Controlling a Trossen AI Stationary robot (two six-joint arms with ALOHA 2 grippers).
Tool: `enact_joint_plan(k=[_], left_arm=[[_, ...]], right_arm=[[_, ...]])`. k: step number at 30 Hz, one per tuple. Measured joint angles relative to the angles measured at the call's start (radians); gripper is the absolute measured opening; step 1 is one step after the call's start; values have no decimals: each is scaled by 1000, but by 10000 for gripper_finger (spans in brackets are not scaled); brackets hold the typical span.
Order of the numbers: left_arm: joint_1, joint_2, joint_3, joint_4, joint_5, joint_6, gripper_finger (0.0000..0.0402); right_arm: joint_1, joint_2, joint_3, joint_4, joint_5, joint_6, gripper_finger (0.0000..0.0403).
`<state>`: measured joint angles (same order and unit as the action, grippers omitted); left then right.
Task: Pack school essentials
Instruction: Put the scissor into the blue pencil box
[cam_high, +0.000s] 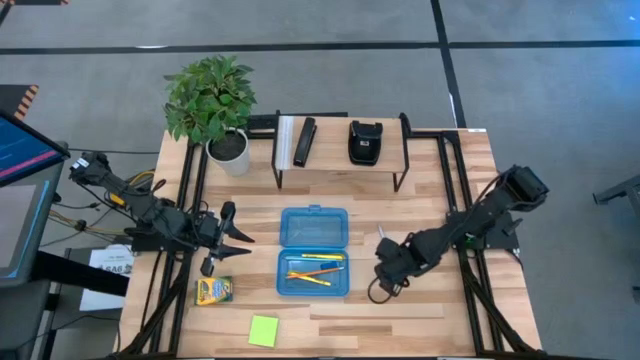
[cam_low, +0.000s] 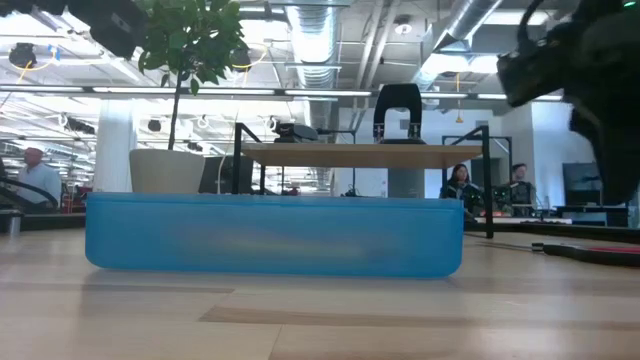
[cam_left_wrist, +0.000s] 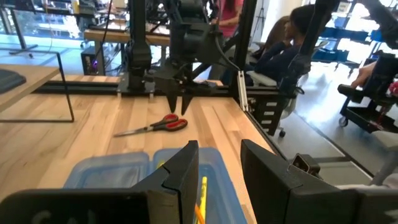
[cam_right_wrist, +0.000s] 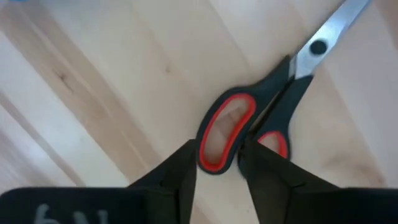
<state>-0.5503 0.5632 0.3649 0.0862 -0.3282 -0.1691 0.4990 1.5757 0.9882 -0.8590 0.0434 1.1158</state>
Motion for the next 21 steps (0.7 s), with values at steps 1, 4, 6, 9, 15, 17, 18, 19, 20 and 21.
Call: enact_joint_plan(k=[1,4,6,9,15,17,18,19,20,21], left_arm=[[0,0,0,8,2,2,107],[0,0,0,15,3,2,107],[0,0,0,15,3,3,107],[0,0,0,17,3,2,107],[0,0,0,18,3,2,107],[0,0,0,18,3,2,107],[0,0,0,18,3,2,107],[0,0,0,18,3,1,107],[0,0,0,18,3,1,107],[0,0,0,18,3,1,107]], right_arm=[[11,0,-3,2,4,17,159],[30,0,-20,5,13,61,181],[39,0,-40,8,23,87,193],[40,0,-83,17,29,114,207],[19,0,-165,132,28,115,214],[10,0,-187,162,29,115,210],[6,0,-202,184,28,115,209],[0,0,-214,205,28,116,206],[-4,-2,-222,217,28,118,204],[-5,-3,-227,219,28,124,202]])
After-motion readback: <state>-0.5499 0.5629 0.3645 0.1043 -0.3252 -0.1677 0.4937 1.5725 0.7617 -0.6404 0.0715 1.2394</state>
